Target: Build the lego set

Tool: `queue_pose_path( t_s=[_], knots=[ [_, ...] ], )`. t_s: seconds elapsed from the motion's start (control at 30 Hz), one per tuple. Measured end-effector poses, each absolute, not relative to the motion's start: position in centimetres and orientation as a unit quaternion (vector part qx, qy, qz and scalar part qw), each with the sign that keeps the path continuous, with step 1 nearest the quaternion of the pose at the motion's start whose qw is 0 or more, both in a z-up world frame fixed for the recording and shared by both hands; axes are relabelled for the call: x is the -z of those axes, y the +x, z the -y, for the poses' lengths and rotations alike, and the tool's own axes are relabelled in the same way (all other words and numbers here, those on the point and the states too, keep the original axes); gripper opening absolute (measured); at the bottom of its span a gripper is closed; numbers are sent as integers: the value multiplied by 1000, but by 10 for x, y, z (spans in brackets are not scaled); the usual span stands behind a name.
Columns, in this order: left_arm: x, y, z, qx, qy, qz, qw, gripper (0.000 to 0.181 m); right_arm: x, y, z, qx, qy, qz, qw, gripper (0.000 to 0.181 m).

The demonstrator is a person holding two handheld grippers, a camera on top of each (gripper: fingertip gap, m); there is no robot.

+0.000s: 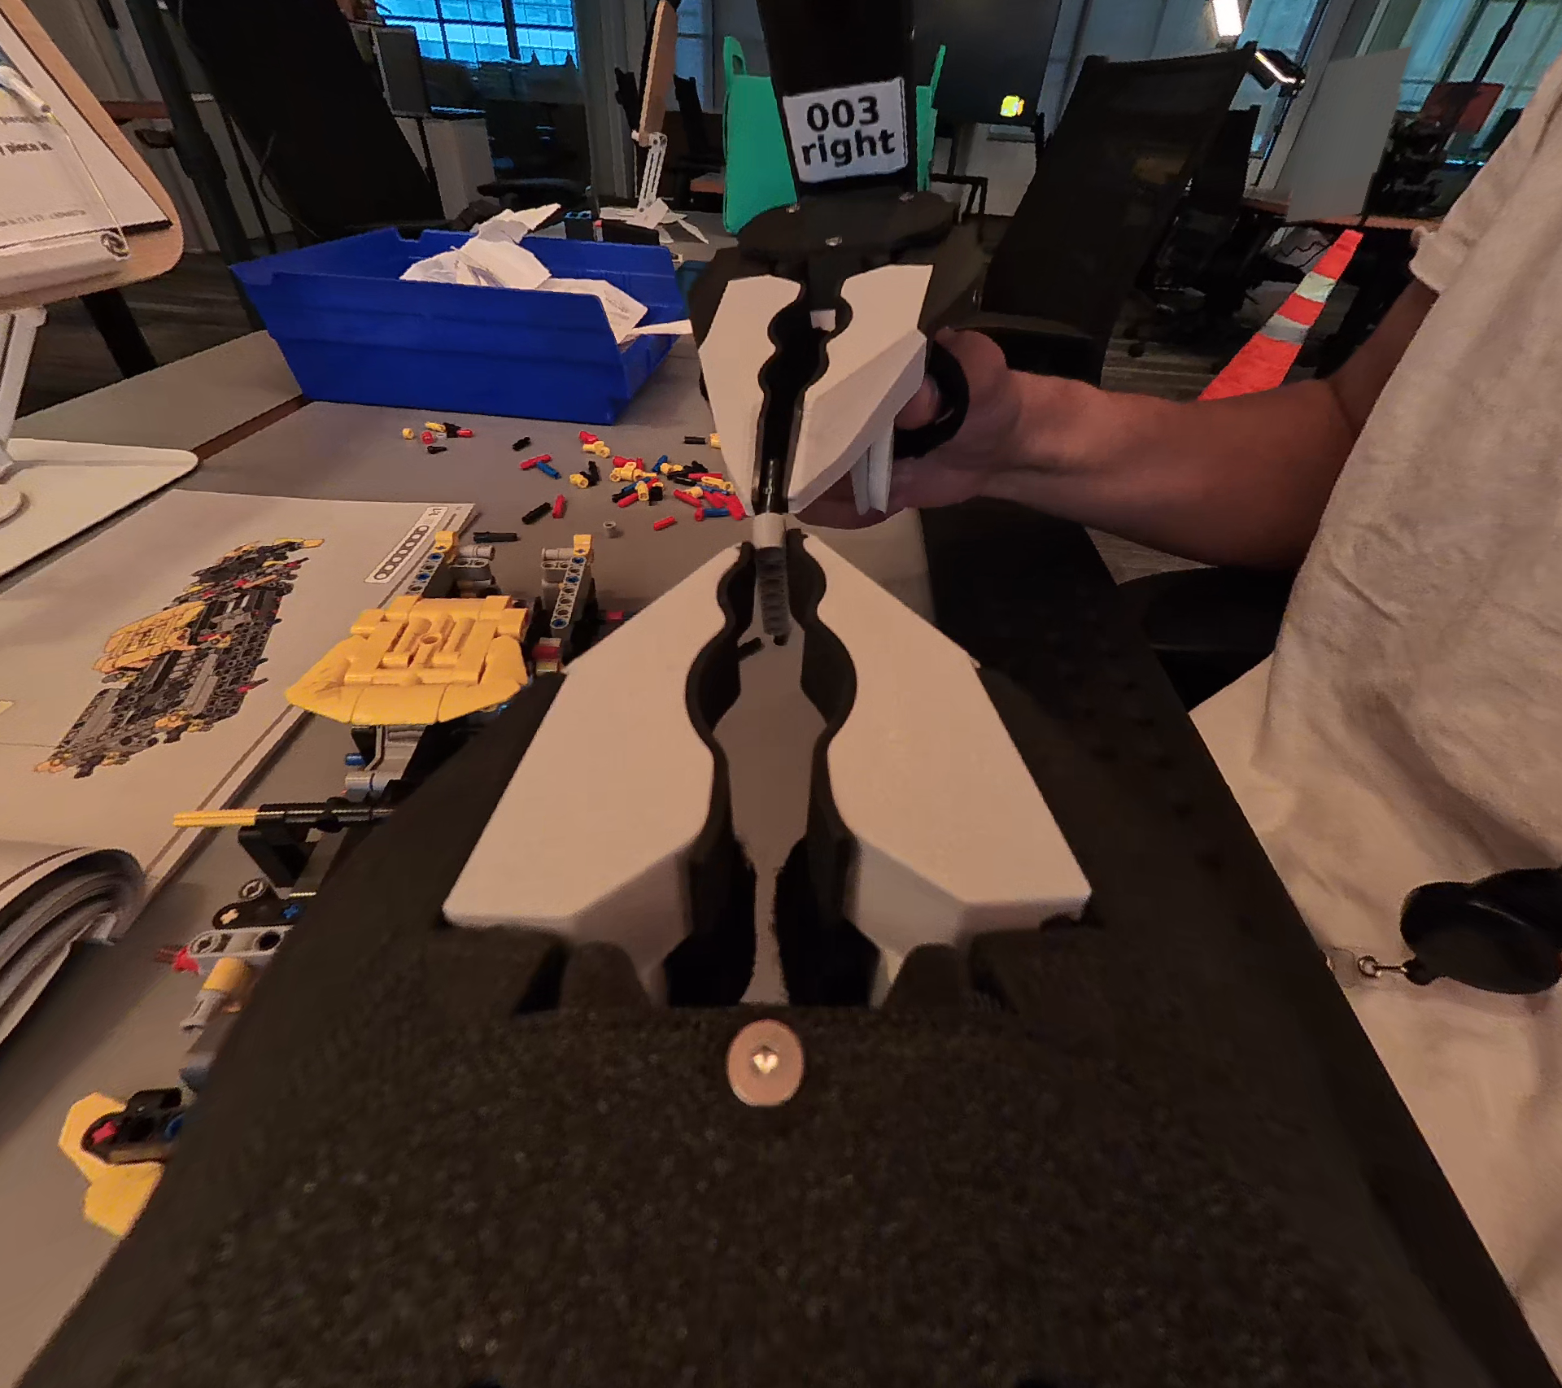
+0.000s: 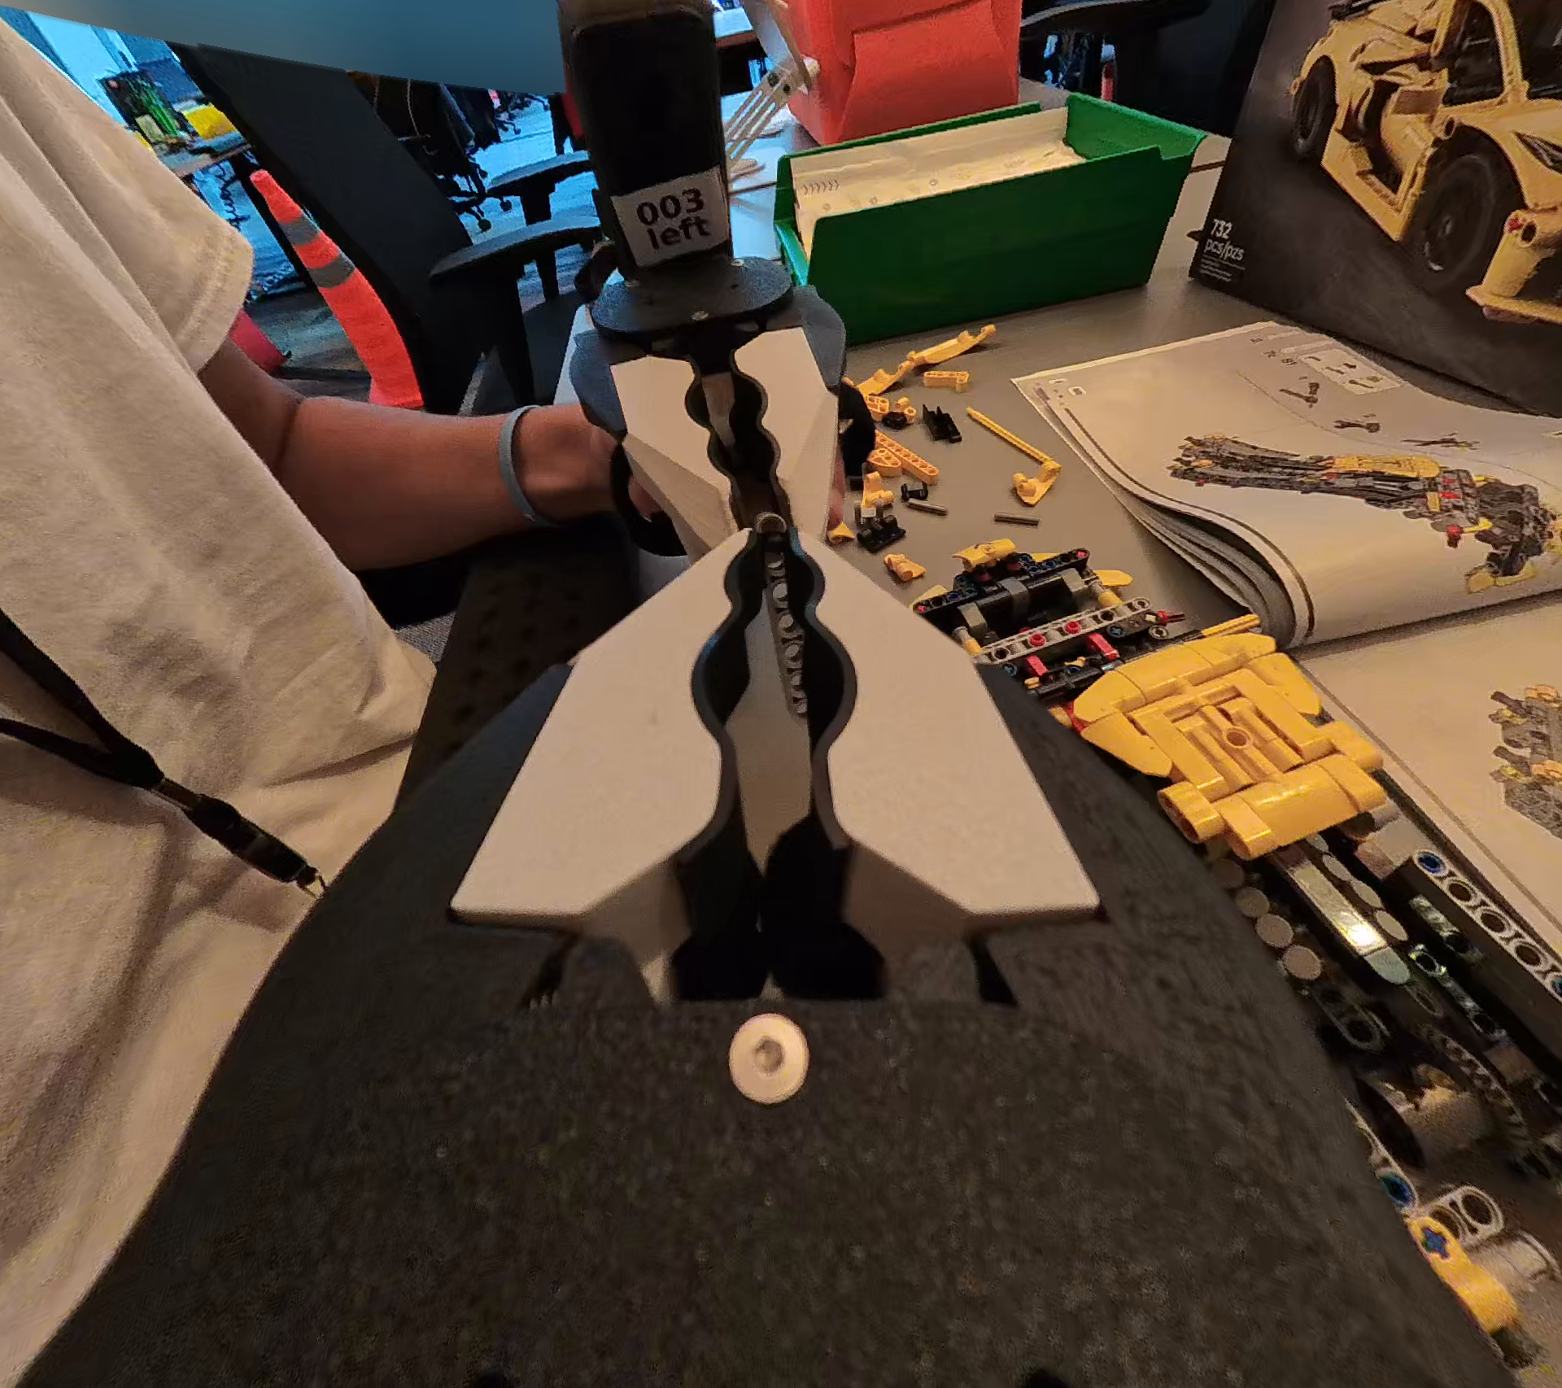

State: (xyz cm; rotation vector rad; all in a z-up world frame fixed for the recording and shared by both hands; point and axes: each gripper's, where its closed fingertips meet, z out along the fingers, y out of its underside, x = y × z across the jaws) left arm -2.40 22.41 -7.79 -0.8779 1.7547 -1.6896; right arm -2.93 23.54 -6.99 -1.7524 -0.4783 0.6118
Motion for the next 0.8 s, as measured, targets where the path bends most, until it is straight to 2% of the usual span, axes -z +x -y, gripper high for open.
queue_pose_path(
  t_s=[0.8],
  knots=[
    [88, -23, -225, 600, -337, -673, 272, 7, 80, -28, -236, -275, -757, 199, 558, 4]
  ],
)
